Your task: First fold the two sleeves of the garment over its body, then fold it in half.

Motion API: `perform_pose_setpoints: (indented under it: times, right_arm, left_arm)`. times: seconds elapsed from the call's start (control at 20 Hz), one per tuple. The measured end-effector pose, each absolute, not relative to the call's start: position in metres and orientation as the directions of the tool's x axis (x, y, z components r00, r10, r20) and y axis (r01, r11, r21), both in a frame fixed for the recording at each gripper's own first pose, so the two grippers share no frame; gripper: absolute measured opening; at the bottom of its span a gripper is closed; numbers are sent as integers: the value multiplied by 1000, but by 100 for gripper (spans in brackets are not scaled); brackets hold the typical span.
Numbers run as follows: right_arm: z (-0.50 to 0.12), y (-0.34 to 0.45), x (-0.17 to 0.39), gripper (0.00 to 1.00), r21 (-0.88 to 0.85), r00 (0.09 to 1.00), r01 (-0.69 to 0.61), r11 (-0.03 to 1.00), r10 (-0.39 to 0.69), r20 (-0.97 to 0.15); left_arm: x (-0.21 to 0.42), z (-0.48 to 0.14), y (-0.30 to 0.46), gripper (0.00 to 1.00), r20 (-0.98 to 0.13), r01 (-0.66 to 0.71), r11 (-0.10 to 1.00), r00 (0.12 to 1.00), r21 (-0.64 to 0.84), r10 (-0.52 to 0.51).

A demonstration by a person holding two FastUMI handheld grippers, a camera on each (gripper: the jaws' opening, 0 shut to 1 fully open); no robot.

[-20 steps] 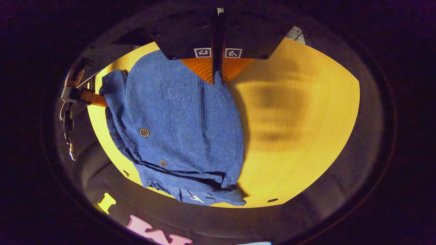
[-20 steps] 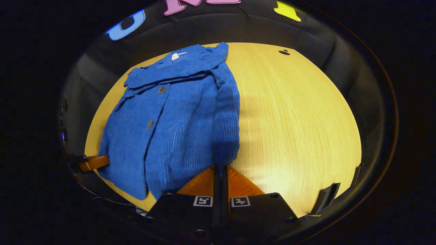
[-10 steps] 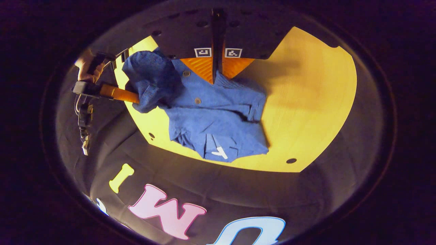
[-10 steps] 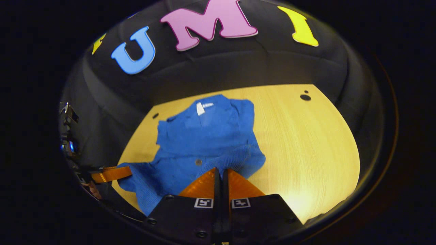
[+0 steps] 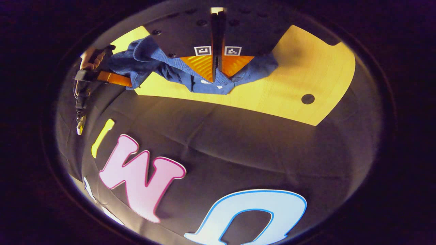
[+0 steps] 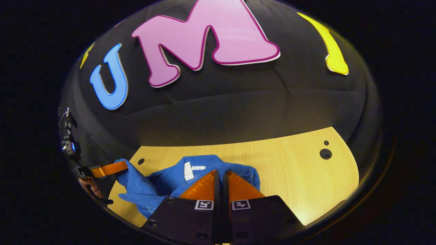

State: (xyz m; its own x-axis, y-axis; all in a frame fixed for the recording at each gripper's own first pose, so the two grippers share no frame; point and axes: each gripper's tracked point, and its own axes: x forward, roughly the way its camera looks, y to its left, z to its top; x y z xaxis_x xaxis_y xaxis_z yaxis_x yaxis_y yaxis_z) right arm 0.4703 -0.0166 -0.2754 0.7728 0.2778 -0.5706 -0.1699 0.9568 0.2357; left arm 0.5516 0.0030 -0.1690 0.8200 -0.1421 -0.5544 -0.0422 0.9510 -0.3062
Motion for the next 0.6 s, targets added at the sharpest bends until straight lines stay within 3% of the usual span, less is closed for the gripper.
perform_pose_setpoints:
  times: [0.15, 0.2, 0.25, 0.3, 0.35, 0.4, 0.5, 0.6]
  right_arm:
    - [-320, -31, 531, 5, 191, 802, -49, 980, 152, -578]
    - [-331, -34, 544, 9, 203, 801, -5, 979, 125, -585]
    - [-337, -36, 554, 7, 219, 813, 10, 976, 119, -570]
    - [-342, -43, 557, 25, 198, 819, 29, 980, 90, -567]
    - [-343, -48, 557, 28, 179, 821, 28, 983, 79, -565]
    - [-340, -52, 554, 43, 160, 832, 17, 987, 75, -550]
    - [-323, -53, 541, 93, 154, 862, -4, 988, 81, -500]
    - [-298, -52, 517, 90, 177, 892, -14, 984, 93, -442]
  left_arm:
    - [610, -204, 40, 0, -488, -92, 967, 872, -237, -37]
    - [619, -222, 46, 0, -492, -109, 972, 870, -210, -9]
    - [629, -231, 42, 5, -486, -97, 971, 874, -219, -23]
    - [628, -229, 42, 14, -481, -84, 968, 876, -235, -41]
    - [629, -232, 38, 33, -482, -79, 964, 875, -253, -55]
    - [621, -233, 36, 51, -518, -82, 967, 853, -242, -58]
    - [601, -237, 38, 87, -553, -103, 972, 832, -213, -33]
    - [586, -220, 26, 84, -526, -90, 977, 850, -193, -26]
